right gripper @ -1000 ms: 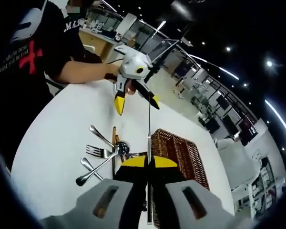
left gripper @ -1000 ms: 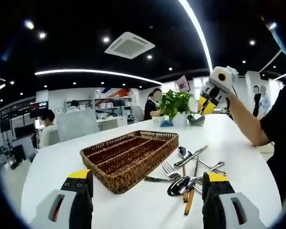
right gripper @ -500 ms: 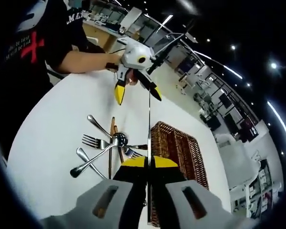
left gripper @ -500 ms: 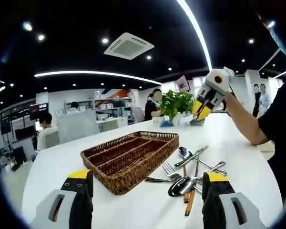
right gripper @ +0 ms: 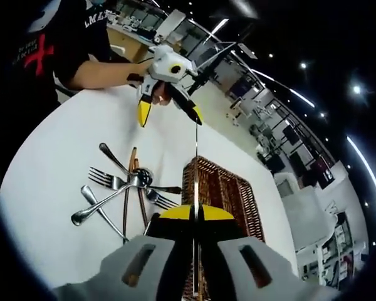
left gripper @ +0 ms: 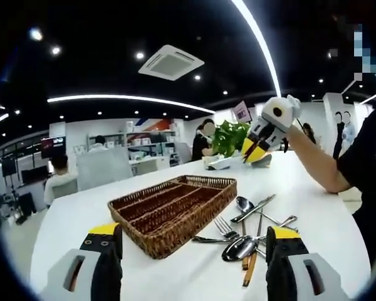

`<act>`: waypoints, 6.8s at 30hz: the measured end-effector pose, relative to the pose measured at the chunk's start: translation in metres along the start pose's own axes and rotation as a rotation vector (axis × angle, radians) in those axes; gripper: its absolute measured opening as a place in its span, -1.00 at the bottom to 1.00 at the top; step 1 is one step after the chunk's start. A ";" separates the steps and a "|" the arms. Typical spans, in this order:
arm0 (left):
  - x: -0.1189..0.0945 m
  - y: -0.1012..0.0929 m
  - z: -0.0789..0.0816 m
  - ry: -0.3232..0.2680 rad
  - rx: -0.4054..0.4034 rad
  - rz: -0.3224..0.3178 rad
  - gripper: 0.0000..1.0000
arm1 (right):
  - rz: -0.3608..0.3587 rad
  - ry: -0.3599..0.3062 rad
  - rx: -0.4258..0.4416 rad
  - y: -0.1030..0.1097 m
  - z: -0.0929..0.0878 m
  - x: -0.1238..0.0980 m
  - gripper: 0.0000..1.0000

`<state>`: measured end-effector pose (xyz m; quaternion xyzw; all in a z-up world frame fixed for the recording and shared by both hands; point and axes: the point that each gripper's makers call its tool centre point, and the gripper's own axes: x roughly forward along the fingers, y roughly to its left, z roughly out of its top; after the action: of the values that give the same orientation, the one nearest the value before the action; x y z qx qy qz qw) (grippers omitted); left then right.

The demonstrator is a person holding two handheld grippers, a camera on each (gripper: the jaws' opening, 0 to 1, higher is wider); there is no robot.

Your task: Arrange the knives, forks, and spoons in their matching storage slots by inserting each utensil handle-first until every utensil is classified and aligned in the correct compartment

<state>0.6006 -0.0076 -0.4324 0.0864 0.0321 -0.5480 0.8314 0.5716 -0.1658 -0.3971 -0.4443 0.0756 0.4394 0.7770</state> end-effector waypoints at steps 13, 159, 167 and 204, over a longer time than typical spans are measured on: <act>0.000 -0.001 0.010 -0.022 0.007 0.002 1.00 | 0.002 0.030 0.010 -0.021 -0.020 0.022 -0.98; 0.003 0.018 -0.002 0.011 0.024 0.099 1.00 | 0.122 0.150 0.106 -0.032 -0.121 0.135 -0.91; 0.004 0.019 -0.003 0.013 0.022 0.098 1.00 | 0.045 0.042 0.176 -0.055 -0.094 0.114 -0.64; 0.008 0.015 -0.002 -0.003 -0.009 0.088 1.00 | -0.249 -0.043 0.550 -0.050 -0.089 0.021 0.98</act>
<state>0.6176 -0.0092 -0.4343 0.0834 0.0293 -0.5110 0.8550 0.6462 -0.2306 -0.4295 -0.2135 0.1204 0.3130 0.9176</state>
